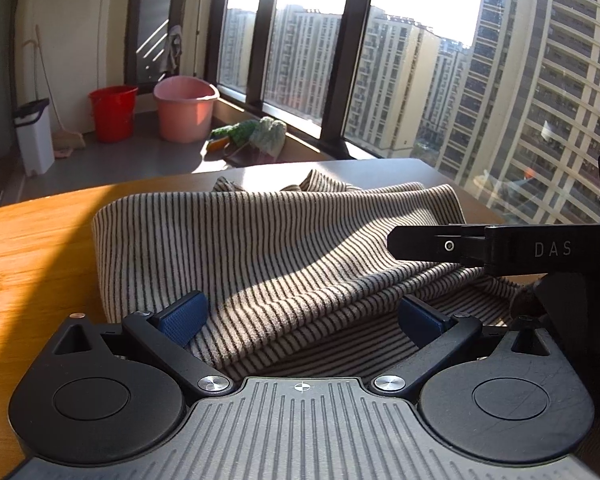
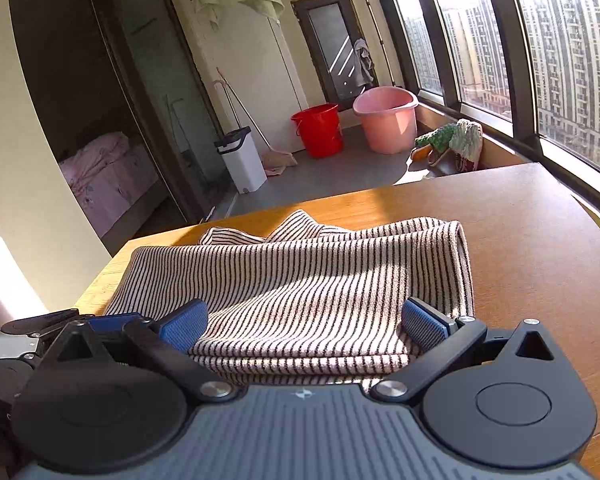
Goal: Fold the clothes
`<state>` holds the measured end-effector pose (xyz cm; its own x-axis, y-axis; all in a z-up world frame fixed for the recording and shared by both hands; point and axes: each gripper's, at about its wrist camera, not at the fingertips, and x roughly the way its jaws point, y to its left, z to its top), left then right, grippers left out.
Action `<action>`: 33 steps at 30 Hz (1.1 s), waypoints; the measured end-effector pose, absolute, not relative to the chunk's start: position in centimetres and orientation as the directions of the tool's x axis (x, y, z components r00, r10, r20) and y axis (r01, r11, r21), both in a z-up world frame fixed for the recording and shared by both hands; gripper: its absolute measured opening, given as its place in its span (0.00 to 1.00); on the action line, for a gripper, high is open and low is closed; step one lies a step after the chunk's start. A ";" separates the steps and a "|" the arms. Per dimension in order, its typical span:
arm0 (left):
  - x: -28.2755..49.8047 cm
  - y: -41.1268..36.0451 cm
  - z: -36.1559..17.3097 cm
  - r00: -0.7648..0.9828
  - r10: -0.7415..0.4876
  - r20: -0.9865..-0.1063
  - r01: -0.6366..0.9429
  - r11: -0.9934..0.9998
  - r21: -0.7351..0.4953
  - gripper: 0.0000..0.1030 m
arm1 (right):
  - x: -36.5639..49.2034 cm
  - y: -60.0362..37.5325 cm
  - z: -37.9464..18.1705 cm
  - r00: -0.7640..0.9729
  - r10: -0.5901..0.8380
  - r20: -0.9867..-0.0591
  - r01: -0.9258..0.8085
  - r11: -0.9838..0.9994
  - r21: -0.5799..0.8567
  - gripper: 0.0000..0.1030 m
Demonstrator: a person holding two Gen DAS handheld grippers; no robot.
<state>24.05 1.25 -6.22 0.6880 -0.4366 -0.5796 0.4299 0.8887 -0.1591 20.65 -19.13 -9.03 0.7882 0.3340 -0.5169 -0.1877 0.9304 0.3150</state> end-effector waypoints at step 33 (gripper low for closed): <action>25.4 8.3 -4.1 0.717 -0.525 -0.458 0.304 0.827 -0.473 1.00 | 21.1 -19.1 -8.7 0.790 0.356 -0.499 -0.196 0.918 0.344 1.00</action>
<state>25.35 8.30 -4.13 0.7173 -0.5254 -0.4576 0.3036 0.8268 -0.4734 21.15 -19.15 -8.70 0.7899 0.3557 -0.4995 -0.1961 0.9183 0.3438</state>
